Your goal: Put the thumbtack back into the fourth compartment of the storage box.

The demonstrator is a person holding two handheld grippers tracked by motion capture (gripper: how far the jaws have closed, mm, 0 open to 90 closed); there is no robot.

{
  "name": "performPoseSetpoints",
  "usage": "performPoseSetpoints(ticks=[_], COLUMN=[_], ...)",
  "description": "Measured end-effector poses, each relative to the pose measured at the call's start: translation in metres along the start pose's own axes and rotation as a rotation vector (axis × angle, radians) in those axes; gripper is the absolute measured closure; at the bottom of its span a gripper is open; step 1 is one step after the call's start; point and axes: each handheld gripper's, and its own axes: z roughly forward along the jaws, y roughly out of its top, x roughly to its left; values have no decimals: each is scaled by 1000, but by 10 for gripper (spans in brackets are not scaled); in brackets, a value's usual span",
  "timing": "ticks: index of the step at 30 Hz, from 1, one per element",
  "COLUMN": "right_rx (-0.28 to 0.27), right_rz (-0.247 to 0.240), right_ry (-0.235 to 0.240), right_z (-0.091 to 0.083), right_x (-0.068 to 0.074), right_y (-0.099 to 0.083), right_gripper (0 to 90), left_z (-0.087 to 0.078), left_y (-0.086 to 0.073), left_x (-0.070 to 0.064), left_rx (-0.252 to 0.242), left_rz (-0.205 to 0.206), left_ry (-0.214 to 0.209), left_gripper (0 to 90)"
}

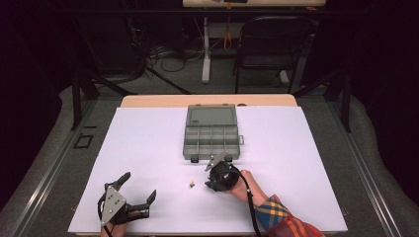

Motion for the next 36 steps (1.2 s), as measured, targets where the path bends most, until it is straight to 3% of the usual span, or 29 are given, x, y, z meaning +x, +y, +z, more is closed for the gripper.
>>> performPoseSetpoints(ticks=[4, 16, 23, 36], right_rx=[0, -24, -91, -155], right_rz=[11, 26, 44, 76], right_ry=[1, -10, -37, -102], right_z=[-1, -7, -25, -50], right_x=[0, 0, -5, -19], right_y=[-2, 1, 4, 4], right_gripper=[823, 836, 838, 838], left_z=[0, 0, 0, 0], left_y=[0, 0, 1, 1], left_x=[0, 0, 0, -1], left_rx=[2, 0, -2, -5], left_rz=[1, 1, 0, -3], left_ry=[-1, 0, -3, -5], left_gripper=[0, 0, 0, 0])
